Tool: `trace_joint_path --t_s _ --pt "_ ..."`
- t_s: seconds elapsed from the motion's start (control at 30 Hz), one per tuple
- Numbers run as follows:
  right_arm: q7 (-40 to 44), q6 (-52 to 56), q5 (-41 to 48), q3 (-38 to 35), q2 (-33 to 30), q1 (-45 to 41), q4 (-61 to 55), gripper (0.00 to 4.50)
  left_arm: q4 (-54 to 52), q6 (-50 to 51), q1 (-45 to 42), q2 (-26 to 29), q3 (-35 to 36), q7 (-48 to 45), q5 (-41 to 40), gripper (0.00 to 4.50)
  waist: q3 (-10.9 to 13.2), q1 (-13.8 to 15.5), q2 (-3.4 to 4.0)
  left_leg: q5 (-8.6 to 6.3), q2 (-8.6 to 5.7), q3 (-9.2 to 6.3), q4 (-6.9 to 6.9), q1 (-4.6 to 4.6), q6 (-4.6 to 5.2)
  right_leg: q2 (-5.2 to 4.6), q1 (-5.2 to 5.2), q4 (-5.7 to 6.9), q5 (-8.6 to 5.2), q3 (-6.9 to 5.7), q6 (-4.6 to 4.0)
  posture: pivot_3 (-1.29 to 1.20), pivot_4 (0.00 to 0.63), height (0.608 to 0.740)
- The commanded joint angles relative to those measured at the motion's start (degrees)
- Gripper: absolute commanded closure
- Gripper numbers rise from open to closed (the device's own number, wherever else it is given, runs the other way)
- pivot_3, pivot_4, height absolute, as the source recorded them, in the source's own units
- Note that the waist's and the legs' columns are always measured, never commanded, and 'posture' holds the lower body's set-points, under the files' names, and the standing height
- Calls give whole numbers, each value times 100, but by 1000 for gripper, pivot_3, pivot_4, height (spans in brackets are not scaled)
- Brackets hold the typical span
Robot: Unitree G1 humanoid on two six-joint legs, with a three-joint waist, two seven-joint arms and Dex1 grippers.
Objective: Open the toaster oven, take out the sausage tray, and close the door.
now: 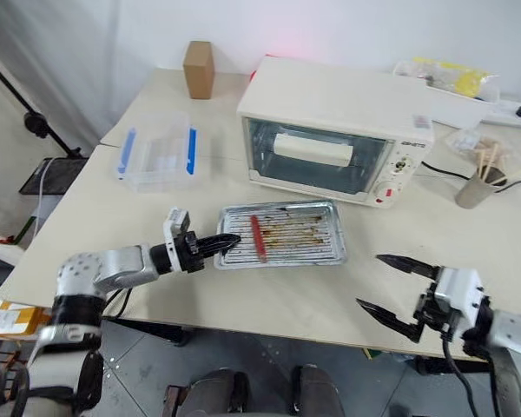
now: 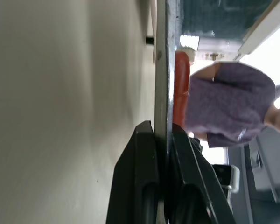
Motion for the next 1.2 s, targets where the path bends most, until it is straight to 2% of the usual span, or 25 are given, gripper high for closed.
trace_joint_path --t_s 0.03,0.17,0.33,0.47,0.6,0.7,0.77,0.83,0.93,1.07,1.2 --pt "-57 29 127 -448 -82 345 -281 26 571 138 -527 -138 -449 -749 1124 4500 -5 55 8 0 -4 0 0 1 0 -2 2 -1 2 0 4 0 150 740" --pt "-122 175 178 -643 -74 675 -357 26 1006 212 -1086 -190 -846 -1735 2182 4500 -12 132 20 -7 -17 0 -1 3 -13 -15 8 -9 14 5 25 0 150 740" --pt "-256 227 205 -720 -20 768 -408 26 1263 219 -1422 -296 -1063 -2551 3099 4500 -14 145 24 -16 -21 -3 -2 2 -27 -23 7 -12 15 5 27 0 150 740" --pt "-350 265 221 -736 -18 780 -451 0 1163 282 -1469 -272 -1040 -3019 3594 3336 -15 142 26 -17 -21 -4 -4 0 -27 -25 5 -13 16 5 28 0 150 740" --pt "-250 386 275 -801 -164 709 -354 0 676 433 -1191 202 -759 -3298 3816 2114 -12 66 21 -8 -16 -2 -9 -9 -3 -23 -3 -17 15 7 28 0 150 740" --pt "-113 434 310 -831 -291 617 -250 0 -346 109 -653 802 -966 -3958 3999 1268 -12 -69 20 -6 -10 -2 -22 -6 -4 -18 -7 -21 14 7 26 0 150 740" --pt "10 483 338 -791 -410 477 -153 0 -1017 -568 -167 1197 -914 -4373 4233 668 -11 -172 19 -3 -5 2 -34 2 -10 -14 -7 -22 12 10 21 0 150 740" --pt "109 525 353 -716 -497 322 -84 0 -1663 -1744 391 1561 -958 -4977 4680 57 -10 -220 18 6 -5 6 -55 17 -24 -13 -5 -21 10 15 17 0 150 740" --pt "251 633 391 -577 -614 87 -33 0 -2288 -3701 1262 1852 -671 -5648 5338 24 -10 -228 19 15 -5 15 -89 47 -39 -14 0 -20 2 23 -1 0 150 740" --pt "573 786 441 -480 -830 -178 72 0 -2475 -6571 2146 2010 -291 -6373 6323 24 -8 -186 23 12 3 13 -104 45 -36 -14 -10 -25 -10 19 -24 0 150 740" --pt "814 841 415 -421 -988 -430 268 0 -2220 -7677 2378 1987 -37 -6647 6578 24 -7 -89 24 -9 6 1 -102 15 1 -20 -22 -48 -11 6 -26 0 150 740"
